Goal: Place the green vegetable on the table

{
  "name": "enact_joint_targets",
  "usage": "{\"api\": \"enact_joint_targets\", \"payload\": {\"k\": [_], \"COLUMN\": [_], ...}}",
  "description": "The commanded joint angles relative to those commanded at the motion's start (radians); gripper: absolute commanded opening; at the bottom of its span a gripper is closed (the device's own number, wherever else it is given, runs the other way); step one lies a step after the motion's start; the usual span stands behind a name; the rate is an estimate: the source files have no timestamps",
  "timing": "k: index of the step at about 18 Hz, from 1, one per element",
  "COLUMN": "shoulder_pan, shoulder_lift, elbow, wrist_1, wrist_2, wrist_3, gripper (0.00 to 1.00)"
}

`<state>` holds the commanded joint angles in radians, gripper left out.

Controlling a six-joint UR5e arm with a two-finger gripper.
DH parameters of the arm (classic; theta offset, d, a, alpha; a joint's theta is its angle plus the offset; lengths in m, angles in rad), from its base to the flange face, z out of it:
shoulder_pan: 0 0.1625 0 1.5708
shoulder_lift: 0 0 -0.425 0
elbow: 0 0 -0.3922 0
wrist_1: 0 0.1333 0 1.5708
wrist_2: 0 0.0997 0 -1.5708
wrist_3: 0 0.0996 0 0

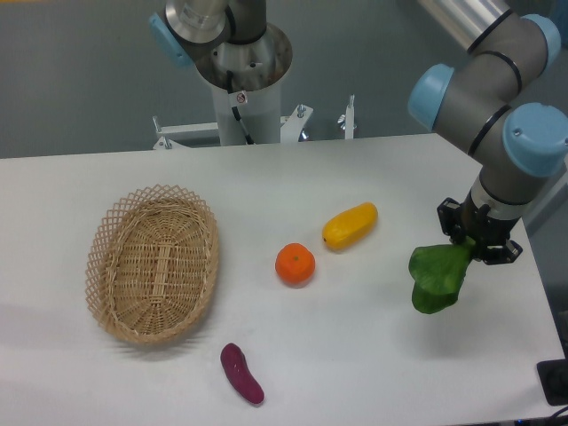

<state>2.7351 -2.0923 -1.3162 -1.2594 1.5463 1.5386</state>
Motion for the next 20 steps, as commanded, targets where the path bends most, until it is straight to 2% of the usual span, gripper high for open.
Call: {"api": "enact_joint_targets", "payload": {"k": [15, 20], "shoulder_pan": [-0.002, -0.003], "shoulder_lift": [0.002, 0.024], "elbow": [-0.006, -0.049], "wrist_1": [0.002, 0.009], "wrist_2": [-0.002, -0.003], "wrist_3": [0.0, 0.009], "gripper": [0.15, 0.15]}}
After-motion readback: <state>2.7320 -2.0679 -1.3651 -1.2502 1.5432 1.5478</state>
